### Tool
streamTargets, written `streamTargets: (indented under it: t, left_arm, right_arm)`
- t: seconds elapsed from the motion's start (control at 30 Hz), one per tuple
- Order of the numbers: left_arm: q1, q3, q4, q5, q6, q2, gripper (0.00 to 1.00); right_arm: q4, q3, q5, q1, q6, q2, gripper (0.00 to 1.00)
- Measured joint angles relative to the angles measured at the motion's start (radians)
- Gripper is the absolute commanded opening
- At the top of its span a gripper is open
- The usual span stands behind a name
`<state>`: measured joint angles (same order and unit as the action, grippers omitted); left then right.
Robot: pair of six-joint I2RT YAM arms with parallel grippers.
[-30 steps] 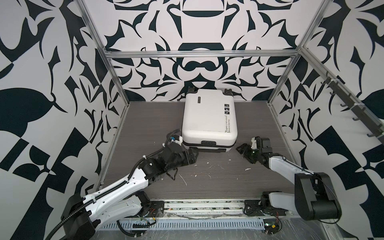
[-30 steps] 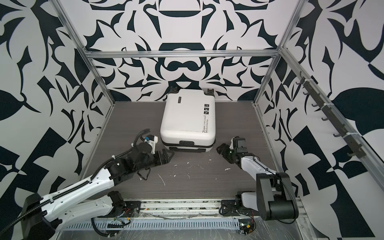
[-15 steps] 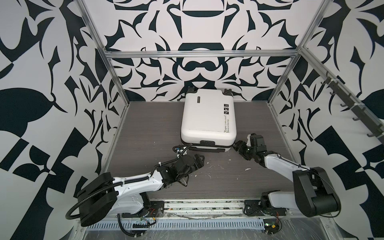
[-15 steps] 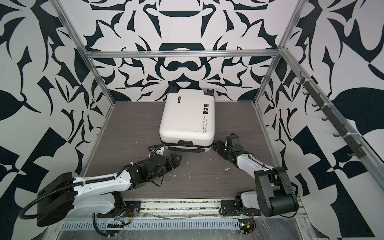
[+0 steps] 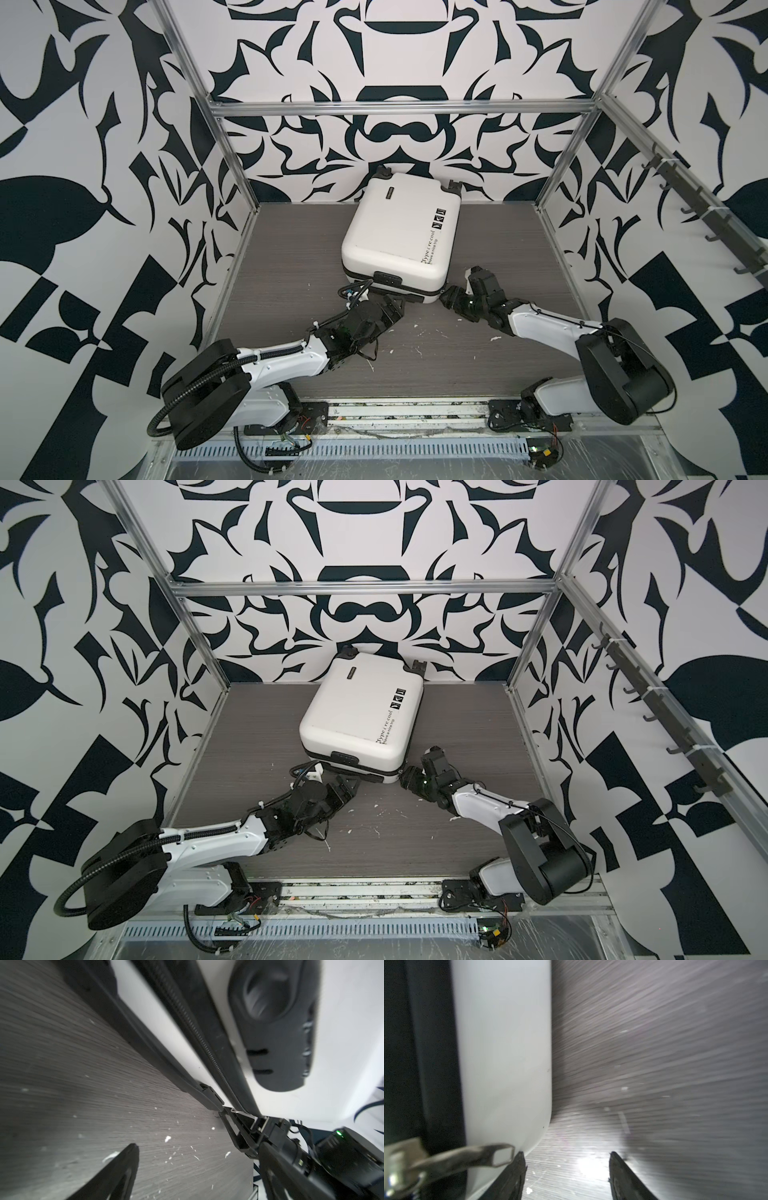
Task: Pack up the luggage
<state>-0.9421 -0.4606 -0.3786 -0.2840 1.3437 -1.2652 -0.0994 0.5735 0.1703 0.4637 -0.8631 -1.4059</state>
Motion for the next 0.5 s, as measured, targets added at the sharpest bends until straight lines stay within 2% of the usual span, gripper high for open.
streamTargets:
  t: [0.13,0.3,0.4,0.5]
  left_arm:
    - [0.048,0.012,-0.014,0.025,-0.001,0.000,0.88]
    - [0.094,0.022,-0.075,0.051,-0.002,-0.040,0.86]
    - [0.109,0.035,-0.114,0.063,-0.001,-0.068,0.86]
    - [0.120,0.051,-0.171,0.073,0.002,-0.103,0.81]
  right_arm:
    - [-0.003,0.025,-0.008,0.053,-0.002,-0.016,0.65]
    - [0.008,0.029,-0.033,0.066,0.006,0.001,0.63]
    - [0.033,0.024,-0.067,0.066,0.027,0.068,0.63]
    - [0.049,-0.001,-0.101,0.066,0.055,0.163,0.63]
